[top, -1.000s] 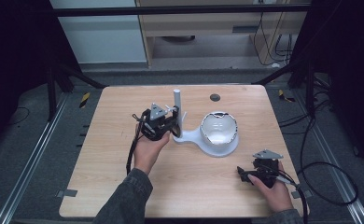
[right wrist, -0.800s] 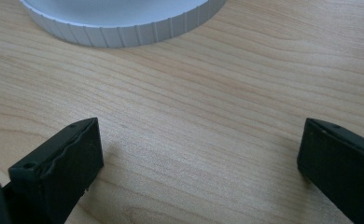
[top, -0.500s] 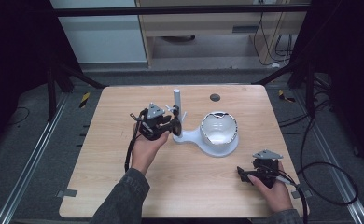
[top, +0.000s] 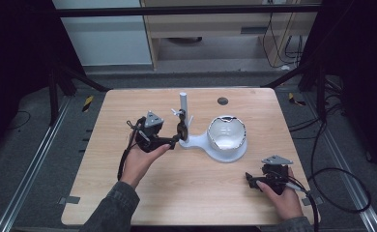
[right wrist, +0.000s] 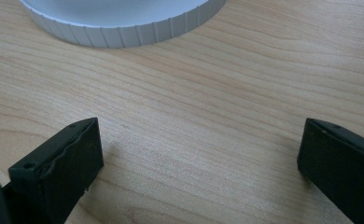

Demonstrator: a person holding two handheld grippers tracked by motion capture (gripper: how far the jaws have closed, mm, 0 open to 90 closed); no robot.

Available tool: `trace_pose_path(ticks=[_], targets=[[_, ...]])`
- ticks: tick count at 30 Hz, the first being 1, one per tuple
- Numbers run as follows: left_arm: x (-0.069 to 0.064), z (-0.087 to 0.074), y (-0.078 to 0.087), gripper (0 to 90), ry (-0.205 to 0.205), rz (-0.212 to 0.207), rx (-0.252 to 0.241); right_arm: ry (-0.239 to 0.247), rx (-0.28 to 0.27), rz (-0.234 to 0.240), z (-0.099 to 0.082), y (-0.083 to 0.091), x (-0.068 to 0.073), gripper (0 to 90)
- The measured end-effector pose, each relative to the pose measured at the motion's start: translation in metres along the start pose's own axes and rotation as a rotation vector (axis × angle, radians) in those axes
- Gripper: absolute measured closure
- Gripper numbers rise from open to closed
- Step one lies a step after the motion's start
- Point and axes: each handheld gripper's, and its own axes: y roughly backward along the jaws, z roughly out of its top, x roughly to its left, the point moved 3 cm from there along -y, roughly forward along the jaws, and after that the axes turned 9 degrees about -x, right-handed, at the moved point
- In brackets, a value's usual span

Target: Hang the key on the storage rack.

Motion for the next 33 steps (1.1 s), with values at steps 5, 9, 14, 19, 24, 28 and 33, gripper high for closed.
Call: trace_pose_path(ticks=[5, 9, 14, 19, 24, 28, 33], targets=[[0.003, -0.008, 0.013, 13.4, -0.004, -0.006, 0.013, 0.0, 0.0, 0.0, 0.0, 0.0, 0.0, 0.5], [0.007, -0.022, 0.023, 11.5, -0.013, 0.01, 0.039, 0.002, 0.0, 0.0, 0.0, 0.0, 0.0, 0.4], [0.01, -0.045, 0.033, 9.7, -0.029, 0.004, 0.091, 0.007, 0.0, 0.002, 0.0, -0.001, 0.0, 0.5], [0.011, -0.068, 0.038, 8.5, -0.046, -0.004, 0.147, 0.007, 0.0, 0.01, 0.0, -0.001, 0.001, 0.7], [0.014, -0.083, 0.042, 8.9, -0.033, -0.022, 0.187, 0.016, -0.003, 0.008, 0.0, -0.001, 0.0, 0.7], [0.019, -0.095, 0.044, 8.9, -0.019, -0.017, 0.205, 0.016, -0.003, 0.007, 0.0, -0.001, 0.001, 0.7], [0.028, -0.109, 0.047, 8.5, -0.017, -0.007, 0.262, 0.016, -0.002, 0.008, 0.0, -0.001, 0.002, 0.7]])
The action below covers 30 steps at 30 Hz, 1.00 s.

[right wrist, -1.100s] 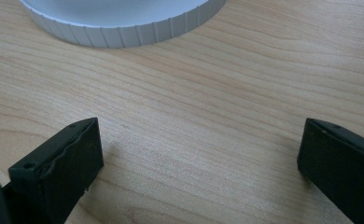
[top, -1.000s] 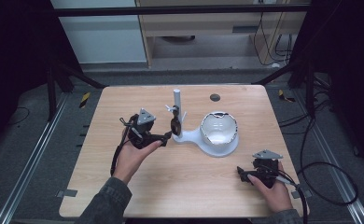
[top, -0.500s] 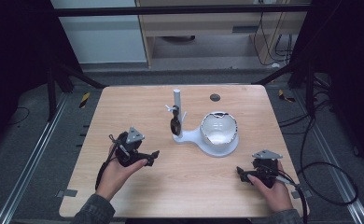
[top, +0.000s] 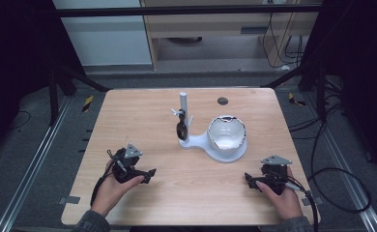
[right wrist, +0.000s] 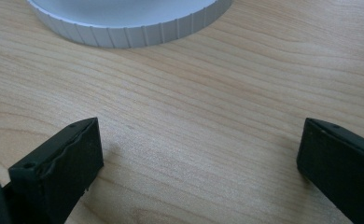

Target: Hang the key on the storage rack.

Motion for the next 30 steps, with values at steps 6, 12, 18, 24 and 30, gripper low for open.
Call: trace_pose_path(ticks=[6, 12, 18, 24, 30], targets=[[0.016, -0.014, 0.0, 7.3, 0.055, 0.006, 0.032, 0.001, -0.001, -0.002, 0.0, 0.0, 0.0, 0.7], [0.029, -0.025, 0.002, 6.6, 0.079, 0.03, 0.047, -0.004, 0.001, -0.001, 0.0, 0.001, 0.001, 0.7], [0.046, -0.035, 0.005, 6.6, 0.135, 0.057, 0.039, -0.007, 0.002, 0.001, 0.0, 0.001, 0.001, 0.7], [0.06, -0.043, 0.004, 7.2, 0.163, 0.094, 0.036, -0.007, 0.002, 0.001, 0.0, 0.001, 0.001, 0.7], [0.064, -0.045, -0.003, 7.1, 0.181, 0.092, 0.028, -0.001, 0.0, 0.001, 0.0, 0.0, 0.001, 0.6]])
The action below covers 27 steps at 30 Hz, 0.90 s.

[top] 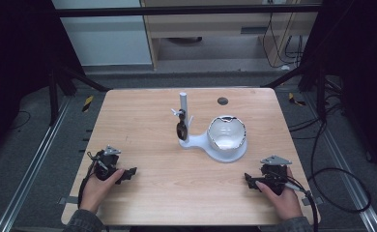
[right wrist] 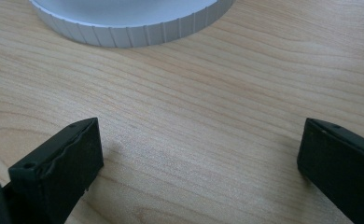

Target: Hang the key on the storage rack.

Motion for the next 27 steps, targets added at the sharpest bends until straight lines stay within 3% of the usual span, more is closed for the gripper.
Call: trace_pose_path(ticks=[13, 21, 27], targets=[[-0.001, 0.002, -0.012, 6.2, 0.011, 0.005, -0.055, -0.001, 0.0, 0.0, 0.0, 0.0, 0.0, 0.4], [-0.001, 0.0, -0.016, 4.4, -0.018, 0.027, -0.094, 0.0, 0.0, 0.0, 0.0, 0.0, 0.0, 0.4], [-0.001, -0.003, -0.019, 2.0, -0.069, 0.029, -0.11, -0.001, 0.0, -0.001, 0.0, 0.0, 0.0, 0.4]])
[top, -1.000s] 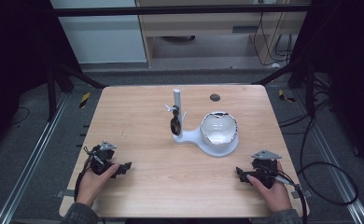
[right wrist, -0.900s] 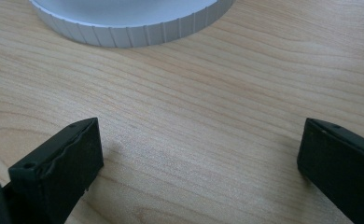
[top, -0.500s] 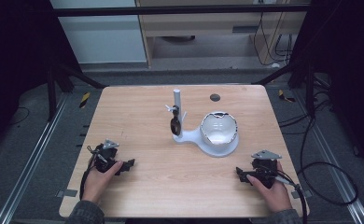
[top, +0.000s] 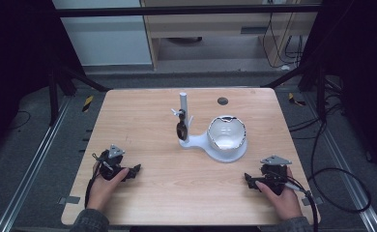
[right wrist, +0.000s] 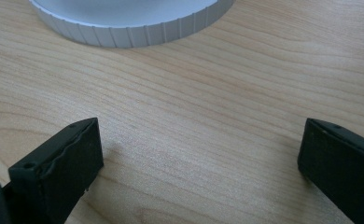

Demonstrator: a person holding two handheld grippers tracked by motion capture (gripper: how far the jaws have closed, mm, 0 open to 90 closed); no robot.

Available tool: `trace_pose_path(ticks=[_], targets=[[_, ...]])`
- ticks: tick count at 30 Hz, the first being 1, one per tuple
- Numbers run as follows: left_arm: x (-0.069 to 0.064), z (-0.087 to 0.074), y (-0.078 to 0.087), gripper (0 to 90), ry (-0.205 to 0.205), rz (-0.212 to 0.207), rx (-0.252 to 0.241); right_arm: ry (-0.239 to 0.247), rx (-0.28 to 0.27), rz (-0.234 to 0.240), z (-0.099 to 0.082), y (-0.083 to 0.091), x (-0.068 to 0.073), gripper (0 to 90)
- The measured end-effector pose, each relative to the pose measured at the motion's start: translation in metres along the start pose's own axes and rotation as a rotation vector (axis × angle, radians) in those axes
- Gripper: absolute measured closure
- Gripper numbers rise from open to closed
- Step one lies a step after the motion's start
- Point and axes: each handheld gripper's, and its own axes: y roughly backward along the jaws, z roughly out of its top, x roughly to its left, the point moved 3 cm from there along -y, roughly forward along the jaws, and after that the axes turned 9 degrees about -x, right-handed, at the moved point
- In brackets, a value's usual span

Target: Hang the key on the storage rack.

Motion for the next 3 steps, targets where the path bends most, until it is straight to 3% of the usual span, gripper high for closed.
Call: trace_pose_path(ticks=[3], targets=[[0.0004, 0.0, -0.0005, 1.0, 0.001, -0.002, 0.004, 0.0, 0.0, 0.0, 0.0001, -0.0001, 0.0001, 0.4]])
